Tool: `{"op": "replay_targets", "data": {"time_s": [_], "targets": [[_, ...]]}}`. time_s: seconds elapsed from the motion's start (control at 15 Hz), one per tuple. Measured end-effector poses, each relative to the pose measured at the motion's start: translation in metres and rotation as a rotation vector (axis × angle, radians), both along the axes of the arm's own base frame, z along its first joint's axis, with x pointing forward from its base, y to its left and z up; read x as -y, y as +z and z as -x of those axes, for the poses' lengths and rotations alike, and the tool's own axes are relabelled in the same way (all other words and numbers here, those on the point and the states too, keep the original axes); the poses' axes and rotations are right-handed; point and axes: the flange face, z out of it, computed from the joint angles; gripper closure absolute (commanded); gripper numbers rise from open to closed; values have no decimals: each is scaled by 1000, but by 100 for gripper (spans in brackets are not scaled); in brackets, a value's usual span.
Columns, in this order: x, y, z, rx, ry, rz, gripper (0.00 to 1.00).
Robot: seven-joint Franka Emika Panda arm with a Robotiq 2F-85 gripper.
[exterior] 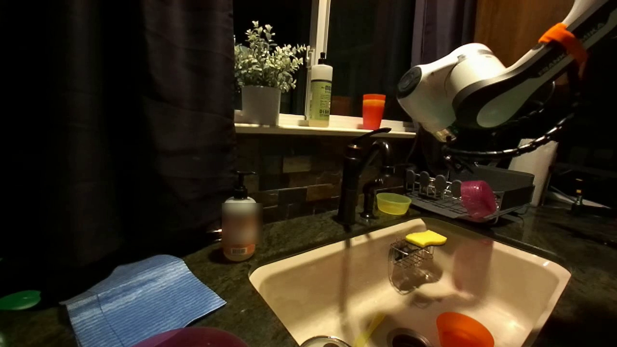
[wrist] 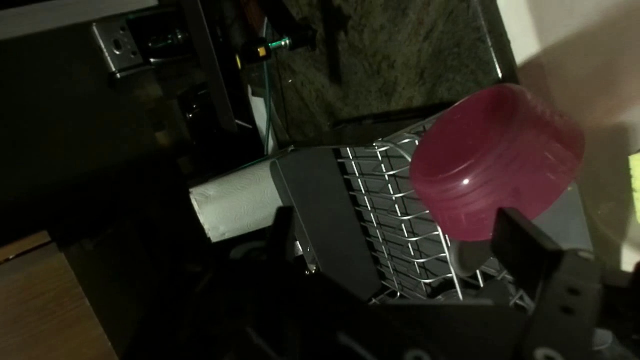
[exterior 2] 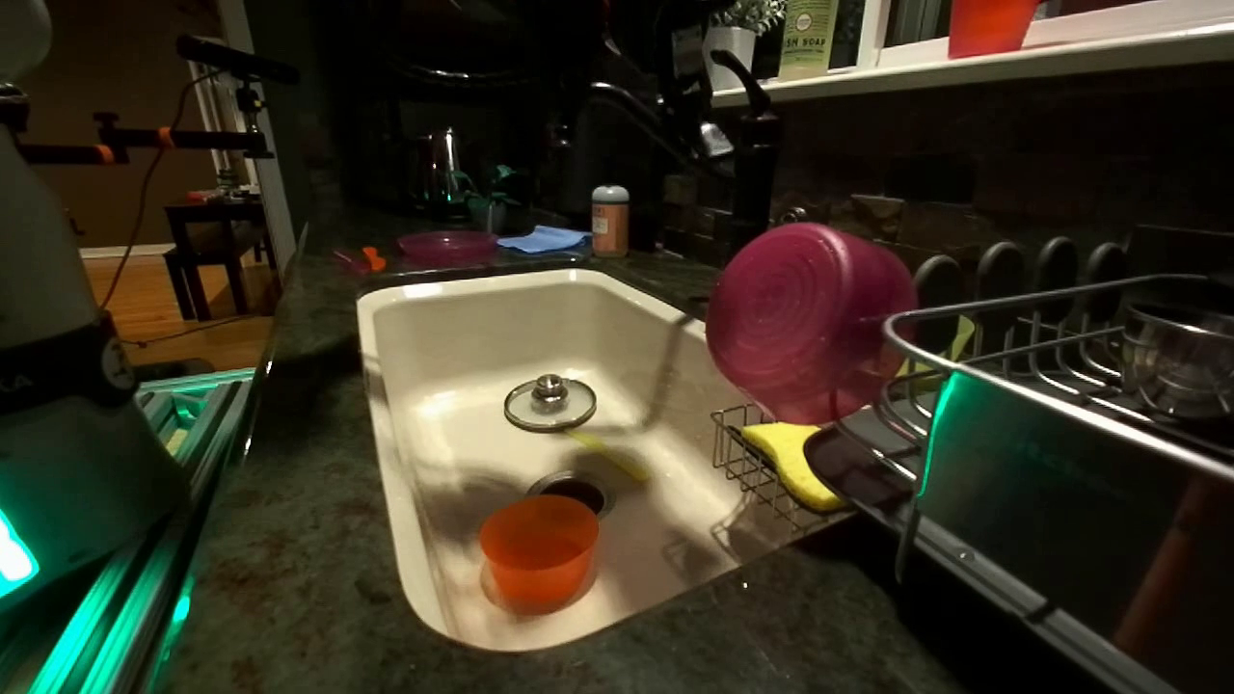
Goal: Put the bowl in the dish tray
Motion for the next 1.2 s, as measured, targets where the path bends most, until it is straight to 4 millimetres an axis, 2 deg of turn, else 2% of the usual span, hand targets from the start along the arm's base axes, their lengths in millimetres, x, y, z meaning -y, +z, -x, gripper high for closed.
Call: {"op": "replay_targets", "data": {"time_s": [0.2, 0.53, 0.93, 1.2], "targets": [[9, 28, 11, 55, 9, -106, 0], [27, 58, 33, 155, 115, -303, 0], [65, 81, 68, 192, 126, -469, 0], [83, 85, 77, 176, 139, -529, 0]]}}
